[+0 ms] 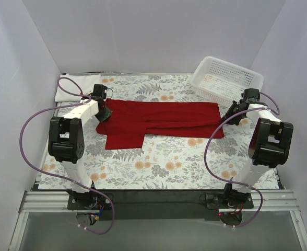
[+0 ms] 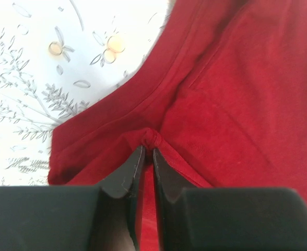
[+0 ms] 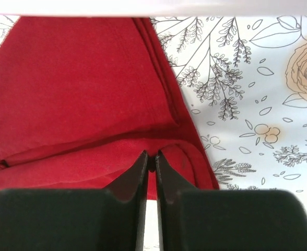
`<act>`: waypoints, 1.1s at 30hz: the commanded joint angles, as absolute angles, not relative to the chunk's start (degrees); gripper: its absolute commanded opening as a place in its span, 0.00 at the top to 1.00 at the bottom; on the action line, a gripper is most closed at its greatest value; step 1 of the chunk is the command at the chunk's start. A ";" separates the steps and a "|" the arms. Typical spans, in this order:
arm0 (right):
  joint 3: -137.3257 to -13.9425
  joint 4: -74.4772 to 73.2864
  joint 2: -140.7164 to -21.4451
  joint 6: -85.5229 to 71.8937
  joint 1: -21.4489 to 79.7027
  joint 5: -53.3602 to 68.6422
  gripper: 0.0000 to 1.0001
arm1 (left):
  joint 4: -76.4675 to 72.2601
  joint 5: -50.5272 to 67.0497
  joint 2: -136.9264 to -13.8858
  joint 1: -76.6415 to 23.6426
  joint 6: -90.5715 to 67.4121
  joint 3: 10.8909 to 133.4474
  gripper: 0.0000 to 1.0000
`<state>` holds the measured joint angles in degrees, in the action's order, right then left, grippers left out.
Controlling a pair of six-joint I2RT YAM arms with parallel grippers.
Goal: Fold and stack the t-shirts
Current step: Fold the tshirt
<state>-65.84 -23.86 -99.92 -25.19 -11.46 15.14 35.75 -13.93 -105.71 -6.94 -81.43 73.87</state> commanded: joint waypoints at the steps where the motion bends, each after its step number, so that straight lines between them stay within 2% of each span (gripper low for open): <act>1: -66.36 -21.80 -100.29 -23.91 -11.16 14.76 0.81 | 31.20 -14.15 -105.21 -6.33 -79.89 73.30 0.91; 4: -65.83 -21.88 -98.80 -23.20 -10.55 14.24 0.63 | 31.55 -15.55 -103.72 -6.33 -80.16 71.55 0.89; 7: -65.30 -22.06 -95.90 -22.68 -9.85 12.66 0.55 | 32.17 -16.52 -100.82 -6.33 -80.33 70.32 0.72; 8: -65.39 -22.50 -94.32 -22.41 -9.41 12.31 0.53 | 32.52 -16.96 -98.90 -6.33 -80.33 70.14 0.60; 12: -64.69 -24.52 -89.22 -21.54 -8.18 9.33 0.49 | 33.40 -17.58 -93.19 -6.33 -79.98 68.83 0.35; 22: -52.48 -24.78 -70.95 -20.39 -1.33 7.74 0.40 | 34.89 -16.53 -77.80 -14.93 -78.40 52.57 0.32; 23: -50.73 -24.79 -69.97 -20.39 -0.10 7.39 0.34 | 34.89 -16.09 -77.09 -15.55 -78.83 49.95 0.32; 25: -49.23 -25.13 -67.17 -19.95 1.91 6.68 0.32 | 34.72 -16.08 -75.77 -17.65 -79.45 48.09 0.32; 33: -42.72 -25.84 -61.09 -18.72 4.04 9.76 0.32 | 31.64 -19.16 -80.75 -21.27 -80.68 44.65 0.44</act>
